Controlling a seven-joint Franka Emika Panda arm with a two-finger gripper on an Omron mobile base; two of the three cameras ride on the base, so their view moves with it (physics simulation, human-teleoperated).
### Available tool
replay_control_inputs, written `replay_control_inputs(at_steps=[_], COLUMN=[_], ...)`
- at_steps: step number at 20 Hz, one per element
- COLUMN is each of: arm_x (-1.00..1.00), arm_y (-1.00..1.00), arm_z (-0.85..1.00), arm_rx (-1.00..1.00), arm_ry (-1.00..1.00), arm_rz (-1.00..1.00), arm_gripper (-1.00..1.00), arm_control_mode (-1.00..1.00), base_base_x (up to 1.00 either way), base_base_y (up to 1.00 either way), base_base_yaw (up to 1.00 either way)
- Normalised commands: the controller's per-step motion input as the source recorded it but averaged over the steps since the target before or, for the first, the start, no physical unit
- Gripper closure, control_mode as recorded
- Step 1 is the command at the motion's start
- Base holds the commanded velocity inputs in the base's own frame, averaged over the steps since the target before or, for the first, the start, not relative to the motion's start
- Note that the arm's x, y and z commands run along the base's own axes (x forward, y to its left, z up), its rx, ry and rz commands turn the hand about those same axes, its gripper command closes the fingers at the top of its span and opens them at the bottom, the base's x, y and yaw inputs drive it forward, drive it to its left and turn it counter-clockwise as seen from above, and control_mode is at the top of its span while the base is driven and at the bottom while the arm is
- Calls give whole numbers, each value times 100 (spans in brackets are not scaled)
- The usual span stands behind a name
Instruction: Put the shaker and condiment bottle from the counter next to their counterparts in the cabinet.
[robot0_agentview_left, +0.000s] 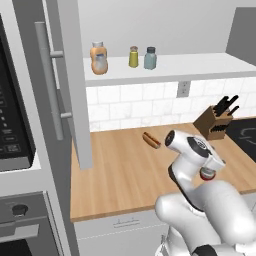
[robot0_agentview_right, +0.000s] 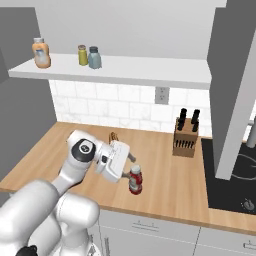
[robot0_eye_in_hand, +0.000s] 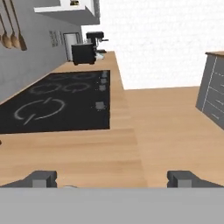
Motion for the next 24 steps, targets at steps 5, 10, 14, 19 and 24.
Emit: replay_control_inputs(at_steps=[5, 10, 14, 19, 24], arm_x=[28, 21, 22, 7, -30], arm_y=[-10, 0, 0, 0, 0], arm_z=[-23, -43, -14, -19, -5], arm_rx=[2, 0, 0, 2, 4], arm_ry=[0, 1, 0, 0, -1], arm_rz=[0, 3, 0, 0, 0], arm_gripper=[-100, -100, -100, -100, -100], arm_control_mode=[-100, -100, -100, -100, -100], base_base_x=[0, 0, 0, 0, 0], base_base_y=[0, 0, 0, 0, 0], base_base_yaw=[0, 0, 0, 0, 0])
